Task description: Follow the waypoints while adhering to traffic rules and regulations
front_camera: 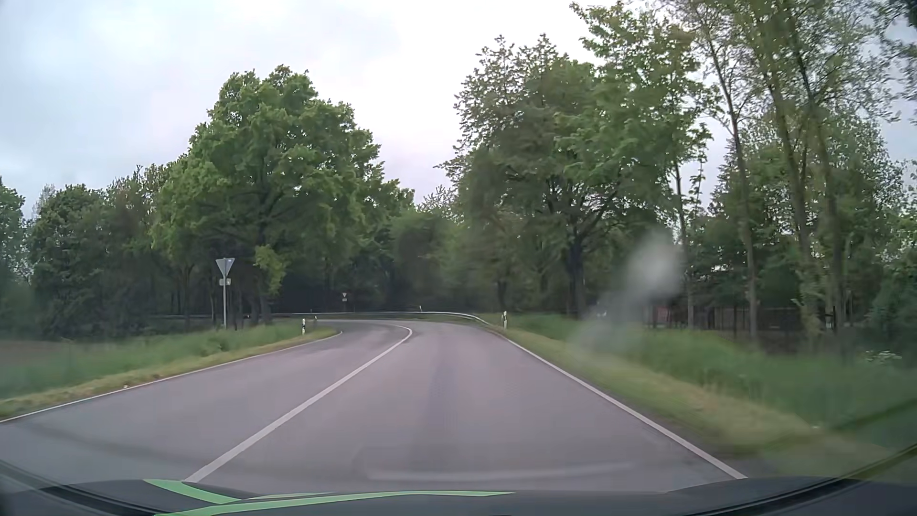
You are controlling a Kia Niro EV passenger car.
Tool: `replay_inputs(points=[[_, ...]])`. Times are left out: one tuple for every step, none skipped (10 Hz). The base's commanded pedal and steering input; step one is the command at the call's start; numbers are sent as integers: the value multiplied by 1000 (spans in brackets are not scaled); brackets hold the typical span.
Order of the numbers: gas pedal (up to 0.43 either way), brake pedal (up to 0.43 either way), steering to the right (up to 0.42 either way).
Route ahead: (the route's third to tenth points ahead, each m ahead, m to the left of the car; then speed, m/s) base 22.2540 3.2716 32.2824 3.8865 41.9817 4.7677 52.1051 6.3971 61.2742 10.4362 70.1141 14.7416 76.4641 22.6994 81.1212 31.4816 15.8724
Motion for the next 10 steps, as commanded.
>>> replay_inputs(points=[[0, 0, 0], [0, 0, 0], [0, 0, -1], [0, 0, -1], [0, 0, -2], [0, 0, -3], [0, 0, -5], [0, 0, -9], [0, 0, -13], [0, 0, -13]])
